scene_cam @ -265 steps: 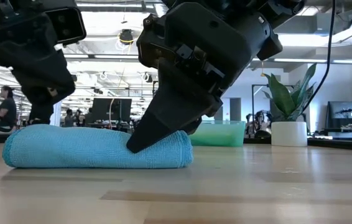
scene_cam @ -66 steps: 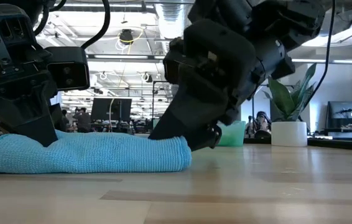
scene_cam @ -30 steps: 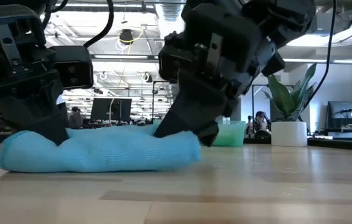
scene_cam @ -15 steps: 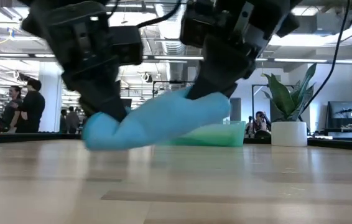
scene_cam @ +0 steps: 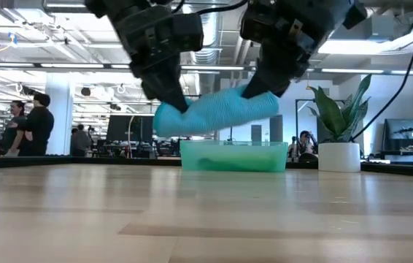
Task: Roll microfiber towels into tight, uniform cylinder then place into a basket
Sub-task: Put the rolled blue microfiber cloth into the green bin
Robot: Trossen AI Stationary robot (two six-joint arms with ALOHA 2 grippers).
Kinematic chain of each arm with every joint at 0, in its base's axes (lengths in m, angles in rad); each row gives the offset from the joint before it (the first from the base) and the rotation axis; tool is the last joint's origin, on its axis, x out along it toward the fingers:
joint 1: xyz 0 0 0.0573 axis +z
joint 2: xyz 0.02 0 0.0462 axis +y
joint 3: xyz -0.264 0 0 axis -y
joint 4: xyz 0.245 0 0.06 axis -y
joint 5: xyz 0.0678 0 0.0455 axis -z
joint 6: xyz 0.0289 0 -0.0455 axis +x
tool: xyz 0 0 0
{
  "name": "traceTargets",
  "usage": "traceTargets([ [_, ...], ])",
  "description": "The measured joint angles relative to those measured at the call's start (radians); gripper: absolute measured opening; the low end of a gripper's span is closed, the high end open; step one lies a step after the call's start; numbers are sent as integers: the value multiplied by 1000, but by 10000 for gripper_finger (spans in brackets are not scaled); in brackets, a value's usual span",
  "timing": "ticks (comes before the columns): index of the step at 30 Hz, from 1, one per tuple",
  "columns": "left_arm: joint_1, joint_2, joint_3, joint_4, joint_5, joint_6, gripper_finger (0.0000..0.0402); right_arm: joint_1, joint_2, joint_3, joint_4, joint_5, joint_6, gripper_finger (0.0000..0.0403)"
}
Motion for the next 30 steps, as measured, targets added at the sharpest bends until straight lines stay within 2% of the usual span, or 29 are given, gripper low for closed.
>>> traceTargets([
  [8,162,0,150,-135,75,146,16,-159,-68,0,-26,-97,-122,36],
  [11,219,0,180,-149,110,202,15,-222,-78,1,-37,-138,-162,36],
  [15,302,1,194,-147,151,239,14,-306,-79,1,-44,-144,-211,36],
  [24,456,2,197,-35,209,402,15,-498,-78,1,-36,-185,-314,36],
  [30,508,108,224,58,197,543,15,-611,-71,2,-28,-232,-384,36],
])
